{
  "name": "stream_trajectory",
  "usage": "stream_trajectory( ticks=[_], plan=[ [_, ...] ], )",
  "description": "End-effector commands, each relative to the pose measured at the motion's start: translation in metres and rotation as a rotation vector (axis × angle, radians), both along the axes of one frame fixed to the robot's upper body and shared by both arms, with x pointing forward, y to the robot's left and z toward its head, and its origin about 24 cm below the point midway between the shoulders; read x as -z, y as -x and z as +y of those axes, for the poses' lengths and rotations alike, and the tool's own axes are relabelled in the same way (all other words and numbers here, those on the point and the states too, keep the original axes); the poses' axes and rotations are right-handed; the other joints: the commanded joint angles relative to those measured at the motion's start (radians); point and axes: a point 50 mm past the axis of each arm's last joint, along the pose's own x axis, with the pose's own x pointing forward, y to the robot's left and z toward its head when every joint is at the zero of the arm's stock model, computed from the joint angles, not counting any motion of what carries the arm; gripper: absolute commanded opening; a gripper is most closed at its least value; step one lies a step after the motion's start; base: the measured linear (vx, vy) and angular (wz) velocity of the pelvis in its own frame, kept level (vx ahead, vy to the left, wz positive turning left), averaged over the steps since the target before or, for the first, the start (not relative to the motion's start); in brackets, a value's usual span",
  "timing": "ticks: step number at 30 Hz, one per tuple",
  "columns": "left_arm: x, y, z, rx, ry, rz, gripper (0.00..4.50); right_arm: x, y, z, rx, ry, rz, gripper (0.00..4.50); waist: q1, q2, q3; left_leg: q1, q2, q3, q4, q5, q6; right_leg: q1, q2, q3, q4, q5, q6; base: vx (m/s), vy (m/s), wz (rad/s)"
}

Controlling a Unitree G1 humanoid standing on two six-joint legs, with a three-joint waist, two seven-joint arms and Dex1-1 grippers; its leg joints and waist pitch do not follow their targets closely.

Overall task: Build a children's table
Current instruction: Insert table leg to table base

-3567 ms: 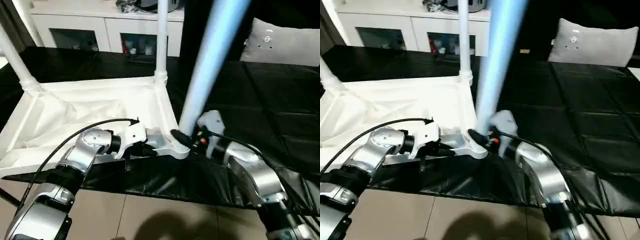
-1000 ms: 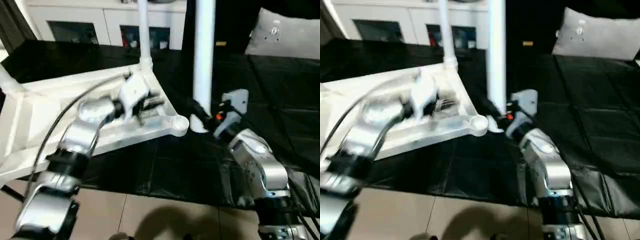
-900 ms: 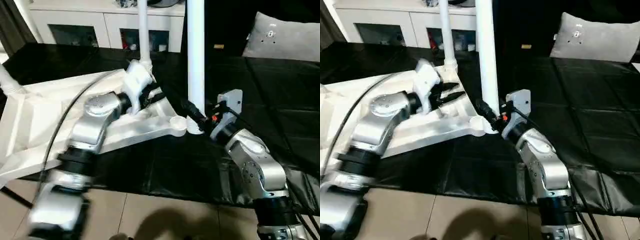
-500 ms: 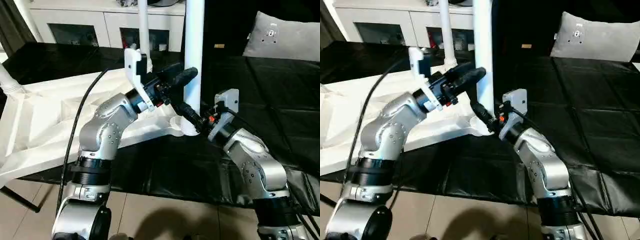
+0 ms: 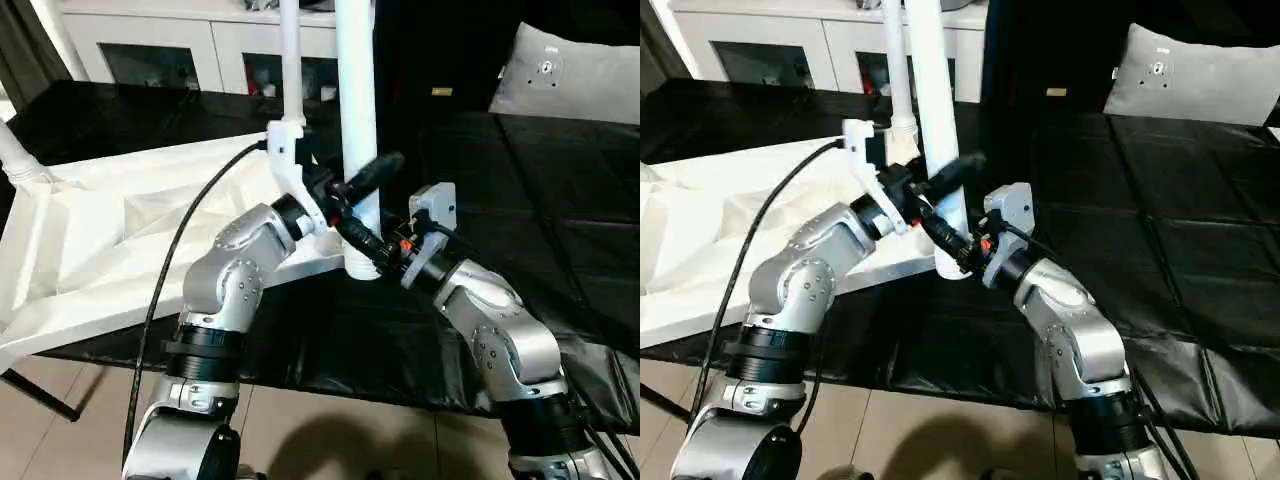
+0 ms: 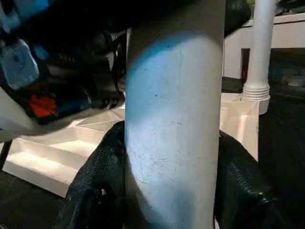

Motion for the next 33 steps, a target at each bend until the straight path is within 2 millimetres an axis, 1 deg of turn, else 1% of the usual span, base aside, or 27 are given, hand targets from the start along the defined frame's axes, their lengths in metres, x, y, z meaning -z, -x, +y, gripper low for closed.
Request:
stream_trajectory(
  ticks=[1,2,3,4,5,6,7,8,9,11,12,13,14,15,16,17,18,20,27,28,29,30,33],
  plan=[
    [-0.004,0.002,0.000,0.001,0.021,-0.004,3.08,-0.013,-0.001,0.001,-0.006,-0.008,-0.061,1.88,0.003,-0.014,-0.073,-0.002,0.006,0.006,-0.058,-0.109,0.058,0.068,-0.044,0.039,-0.072,-0.173,-0.161,0.000,0.000,0.00],
    [-0.005,0.002,-0.001,0.005,0.030,-0.002,2.87,-0.013,-0.001,0.001,-0.005,-0.009,-0.061,1.88,0.005,-0.014,-0.072,-0.002,0.006,0.006,-0.058,-0.112,0.058,0.068,-0.044,0.039,-0.072,-0.179,-0.161,0.000,0.000,0.00],
    [-0.005,0.003,-0.002,0.004,0.034,-0.002,2.87,-0.012,-0.001,0.001,-0.005,-0.009,-0.061,1.88,0.006,-0.014,-0.073,-0.002,0.005,0.007,-0.057,-0.112,0.058,0.068,-0.044,0.039,-0.073,-0.180,-0.160,0.000,0.000,0.00],
    [-0.005,0.003,-0.002,0.000,0.038,-0.003,2.67,-0.012,-0.002,0.002,-0.004,-0.009,-0.061,1.88,0.008,-0.013,-0.072,-0.002,0.006,0.006,-0.059,-0.116,0.056,0.068,-0.044,0.039,-0.073,-0.187,-0.157,0.000,0.000,0.00],
    [-0.005,0.003,-0.003,-0.001,0.041,-0.003,2.67,-0.012,-0.002,0.002,-0.004,-0.009,-0.061,1.88,0.009,-0.014,-0.073,-0.001,0.005,0.006,-0.057,-0.113,0.055,0.068,-0.044,0.040,-0.072,-0.183,-0.153,0.000,0.000,0.00],
    [-0.005,0.003,-0.004,-0.004,0.043,-0.003,2.58,-0.012,-0.002,0.002,-0.003,-0.009,-0.061,1.88,0.010,-0.011,-0.072,-0.002,0.005,0.006,-0.058,-0.116,0.054,0.068,-0.044,0.039,-0.073,-0.187,-0.152,0.000,0.000,0.00],
    [-0.005,0.003,-0.004,-0.005,0.044,-0.002,2.48,-0.012,-0.002,0.002,-0.003,-0.009,-0.061,1.88,0.010,-0.011,-0.072,-0.002,0.005,0.006,-0.058,-0.118,0.053,0.068,-0.044,0.039,-0.074,-0.190,-0.150,0.000,0.000,0.00],
    [-0.005,0.003,-0.005,-0.006,0.049,0.000,2.48,-0.012,-0.002,0.002,-0.002,-0.009,-0.061,1.88,0.010,-0.011,-0.072,-0.002,0.005,0.005,-0.058,-0.119,0.051,0.069,-0.044,0.039,-0.074,-0.191,-0.148,0.000,0.000,0.00],
    [-0.005,0.003,-0.005,-0.006,0.049,0.000,2.27,-0.012,-0.002,0.002,-0.002,-0.009,-0.061,1.88,0.010,-0.012,-0.073,-0.002,0.005,0.005,-0.058,-0.118,0.050,0.069,-0.043,0.039,-0.074,-0.187,-0.146,0.000,0.000,0.00],
    [-0.004,0.002,-0.006,-0.026,0.048,0.011,2.23,-0.011,-0.003,0.002,0.004,-0.006,-0.062,1.88,0.009,-0.008,-0.073,-0.002,0.005,0.005,-0.058,-0.117,0.050,0.069,-0.042,0.038,-0.074,-0.179,-0.147,0.000,0.000,0.00],
    [-0.003,0.001,-0.006,-0.028,0.048,0.012,2.21,-0.011,-0.003,0.002,0.005,-0.006,-0.062,1.88,0.008,-0.010,-0.074,-0.003,0.005,0.005,-0.057,-0.116,0.050,0.070,-0.042,0.038,-0.072,-0.173,-0.146,0.000,0.000,0.00],
    [-0.002,0.001,-0.006,-0.036,0.046,0.019,2.12,-0.011,-0.003,0.001,0.010,-0.004,-0.063,1.88,0.010,-0.007,-0.075,-0.002,0.005,0.004,-0.057,-0.110,0.051,0.071,-0.043,0.038,-0.072,-0.163,-0.150,0.000,0.000,0.00],
    [-0.002,0.000,-0.006,-0.037,0.046,0.020,2.02,-0.011,-0.003,0.001,0.011,-0.004,-0.063,1.88,0.009,-0.009,-0.074,-0.002,0.004,0.005,-0.057,-0.112,0.051,0.071,-0.042,0.038,-0.072,-0.161,-0.151,0.000,0.000,0.00],
    [-0.002,0.000,-0.006,-0.039,0.046,0.021,1.97,-0.011,-0.003,0.001,0.013,-0.003,-0.063,1.88,0.009,-0.006,-0.075,-0.001,0.005,0.004,-0.057,-0.112,0.051,0.070,-0.042,0.038,-0.071,-0.159,-0.154,0.000,0.000,0.00],
    [-0.002,0.000,-0.006,-0.040,0.046,0.022,1.95,-0.011,-0.004,0.001,0.015,-0.003,-0.063,1.88,0.009,-0.009,-0.075,-0.003,0.004,0.005,-0.056,-0.109,0.052,0.071,-0.042,0.038,-0.071,-0.150,-0.156,0.000,0.000,0.00],
    [-0.002,0.000,-0.006,-0.044,0.046,0.023,1.95,-0.011,-0.004,0.000,0.018,-0.001,-0.063,1.88,0.009,-0.006,-0.074,-0.001,0.005,0.004,-0.057,-0.112,0.052,0.070,-0.042,0.038,-0.071,-0.152,-0.158,0.000,0.000,0.00],
    [-0.002,0.000,-0.006,-0.046,0.045,0.024,1.93,-0.011,-0.004,0.000,0.019,-0.001,-0.063,1.88,0.008,-0.007,-0.074,-0.001,0.005,0.005,-0.057,-0.115,0.052,0.070,-0.042,0.038,-0.072,-0.155,-0.158,0.000,0.000,0.00],
    [-0.001,-0.001,-0.005,-0.058,0.043,0.029,1.91,-0.010,-0.004,0.000,0.021,-0.001,-0.064,1.88,0.009,-0.005,-0.075,-0.001,0.005,0.004,-0.057,-0.114,0.051,0.071,-0.042,0.038,-0.070,-0.146,-0.161,0.000,0.000,0.00],
    [0.000,-0.004,-0.004,-0.085,0.027,0.033,1.91,-0.009,-0.006,-0.001,0.041,0.011,-0.053,1.88,0.008,-0.007,-0.075,-0.001,0.005,0.004,-0.057,-0.119,0.050,0.071,-0.042,0.038,-0.072,-0.155,-0.160,0.000,0.000,0.00],
    [0.001,-0.005,-0.002,-0.095,0.018,0.047,1.91,-0.010,-0.006,-0.003,0.030,-0.020,-0.044,2.23,0.008,-0.007,-0.075,-0.001,0.005,0.004,-0.057,-0.119,0.050,0.072,-0.042,0.038,-0.071,-0.154,-0.161,0.000,0.000,0.00],
    [0.002,-0.005,-0.002,-0.096,0.018,0.048,1.91,-0.010,-0.006,-0.003,0.029,-0.021,-0.043,2.44,0.008,-0.006,-0.075,-0.001,0.005,0.004,-0.056,-0.119,0.051,0.072,-0.042,0.038,-0.070,-0.150,-0.162,0.000,0.000,0.00],
    [0.003,-0.006,-0.001,-0.107,0.013,0.055,1.91,-0.011,-0.006,-0.004,0.015,-0.038,-0.040,2.58,0.009,-0.003,-0.076,-0.001,0.005,0.003,-0.056,-0.117,0.052,0.072,-0.042,0.038,-0.069,-0.142,-0.165,0.000,0.000,0.00],
    [0.004,-0.009,0.004,-0.134,0.010,0.062,1.91,-0.013,-0.005,-0.008,-0.012,-0.061,-0.028,2.67,0.009,-0.004,-0.076,0.000,0.004,0.004,-0.055,-0.116,0.058,0.073,-0.040,0.037,-0.069,-0.129,-0.164,0.000,0.000,0.00]
  ],
)
